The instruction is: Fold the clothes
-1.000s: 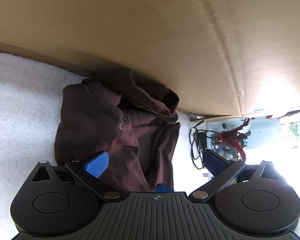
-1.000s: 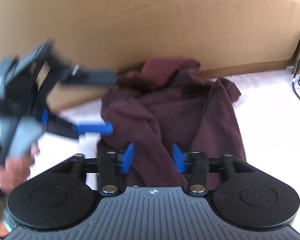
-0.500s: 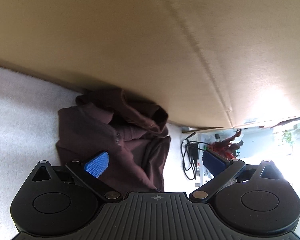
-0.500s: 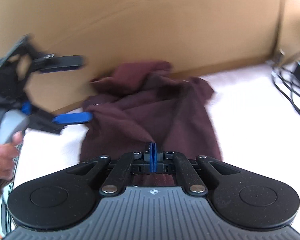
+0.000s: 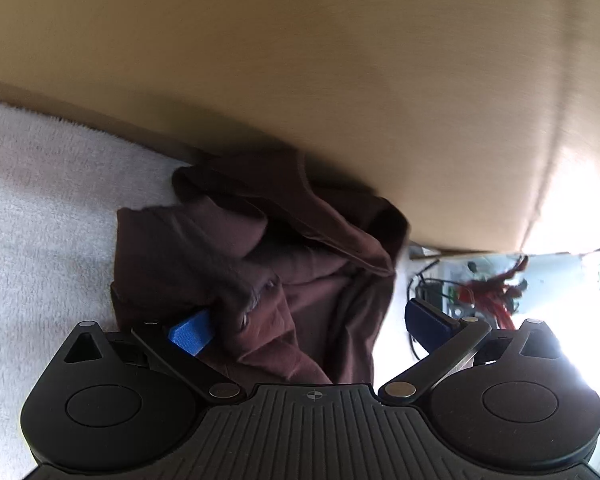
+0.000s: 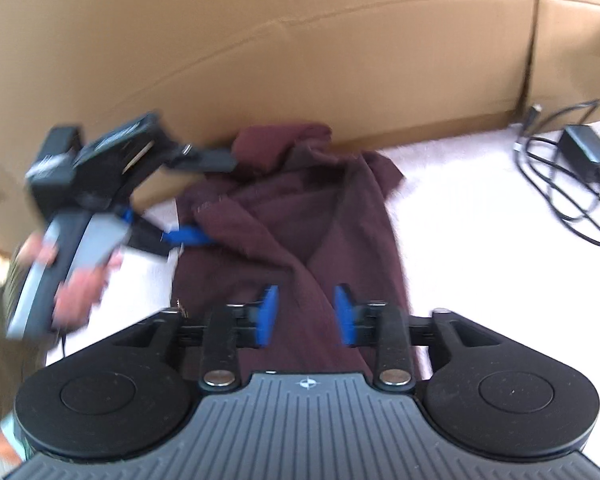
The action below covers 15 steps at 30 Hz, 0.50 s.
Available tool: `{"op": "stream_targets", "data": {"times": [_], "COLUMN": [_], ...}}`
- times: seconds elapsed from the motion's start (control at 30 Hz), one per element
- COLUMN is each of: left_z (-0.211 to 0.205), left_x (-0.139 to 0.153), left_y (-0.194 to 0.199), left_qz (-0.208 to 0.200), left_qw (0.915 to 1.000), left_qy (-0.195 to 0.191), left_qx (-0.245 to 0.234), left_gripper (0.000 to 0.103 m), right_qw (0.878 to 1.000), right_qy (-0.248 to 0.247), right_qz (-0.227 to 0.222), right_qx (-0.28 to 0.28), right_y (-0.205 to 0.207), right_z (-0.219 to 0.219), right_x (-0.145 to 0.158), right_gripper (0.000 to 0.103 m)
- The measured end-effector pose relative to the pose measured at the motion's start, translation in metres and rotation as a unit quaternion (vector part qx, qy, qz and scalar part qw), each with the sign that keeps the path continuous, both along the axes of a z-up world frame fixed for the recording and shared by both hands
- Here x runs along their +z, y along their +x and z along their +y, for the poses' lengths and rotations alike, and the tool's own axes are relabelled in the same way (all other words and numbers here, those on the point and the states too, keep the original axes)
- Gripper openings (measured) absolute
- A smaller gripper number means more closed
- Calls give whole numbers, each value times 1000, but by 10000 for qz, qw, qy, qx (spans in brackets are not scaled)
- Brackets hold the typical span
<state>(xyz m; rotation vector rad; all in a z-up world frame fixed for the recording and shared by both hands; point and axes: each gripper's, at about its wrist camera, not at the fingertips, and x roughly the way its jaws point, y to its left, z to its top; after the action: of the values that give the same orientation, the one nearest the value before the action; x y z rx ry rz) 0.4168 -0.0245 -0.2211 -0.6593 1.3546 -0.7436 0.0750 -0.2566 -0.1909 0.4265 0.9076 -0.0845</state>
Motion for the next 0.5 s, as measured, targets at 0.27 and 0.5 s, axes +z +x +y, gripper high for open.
{"op": "stream_targets", "data": {"times": [0.27, 0.5], "left_z": [0, -6], "left_x": [30, 24], "left_y": [-26, -51], "left_qz": [-435, -154], "left_qw": [9990, 9973], "left_qy": [-7, 363], "left_qx": [50, 613], "left_gripper": [103, 103], "right_qw": [9991, 9964], "right_qy": [3, 368], "right_qz": [374, 614], "right_qx": [179, 457], "right_y": [-80, -143], "right_z": [-16, -25], "right_x": [-6, -22], "right_gripper": [48, 48]}}
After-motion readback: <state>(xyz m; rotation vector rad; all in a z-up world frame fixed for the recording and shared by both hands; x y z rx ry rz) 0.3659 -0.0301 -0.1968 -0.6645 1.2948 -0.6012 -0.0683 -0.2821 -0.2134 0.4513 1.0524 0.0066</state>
